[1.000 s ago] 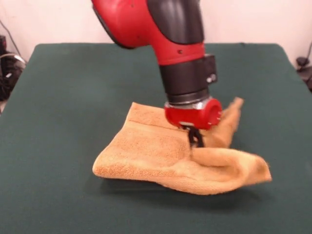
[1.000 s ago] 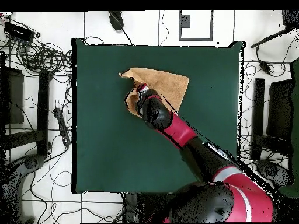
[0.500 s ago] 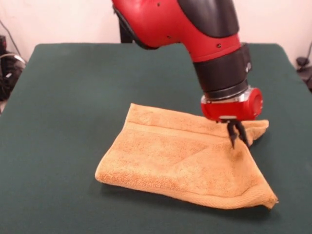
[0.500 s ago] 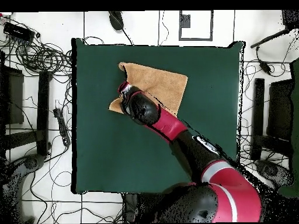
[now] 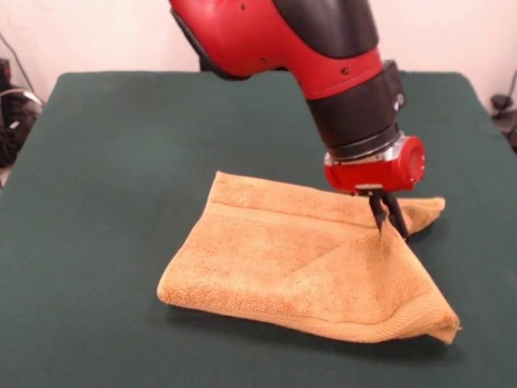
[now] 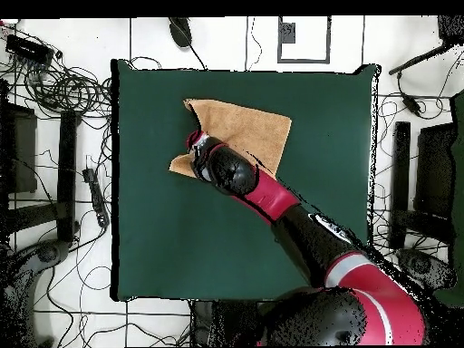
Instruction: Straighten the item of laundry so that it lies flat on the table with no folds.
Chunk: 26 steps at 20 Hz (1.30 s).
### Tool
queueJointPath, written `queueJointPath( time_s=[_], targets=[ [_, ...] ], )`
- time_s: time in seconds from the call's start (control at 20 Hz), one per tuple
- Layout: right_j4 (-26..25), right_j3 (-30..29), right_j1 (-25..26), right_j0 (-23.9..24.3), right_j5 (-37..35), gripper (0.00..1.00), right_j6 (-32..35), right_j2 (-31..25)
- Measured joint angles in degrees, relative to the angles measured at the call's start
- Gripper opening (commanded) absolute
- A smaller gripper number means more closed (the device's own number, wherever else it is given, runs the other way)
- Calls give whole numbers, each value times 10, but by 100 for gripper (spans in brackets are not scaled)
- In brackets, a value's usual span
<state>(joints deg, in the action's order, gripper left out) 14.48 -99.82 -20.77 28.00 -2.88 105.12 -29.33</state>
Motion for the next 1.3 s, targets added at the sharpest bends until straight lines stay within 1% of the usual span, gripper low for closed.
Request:
queueJointPath(
  time_s=[0.1,0.3,0.65,0.8,0.85,0.95,1.0,1.3],
  targets=[
    [0,0,0,-4,0,0,0,4],
    [0,0,-7,-27,0,0,0,29],
    [9,0,-31,-93,0,0,0,105],
    [9,0,-36,-105,0,0,0,122],
    [10,0,-40,-116,0,0,0,139],
    [11,0,-41,-120,0,0,0,147],
    [11,0,-43,-125,-1,100,0,162],
    [11,-1,-45,-123,-2,100,0,169]
  ],
)
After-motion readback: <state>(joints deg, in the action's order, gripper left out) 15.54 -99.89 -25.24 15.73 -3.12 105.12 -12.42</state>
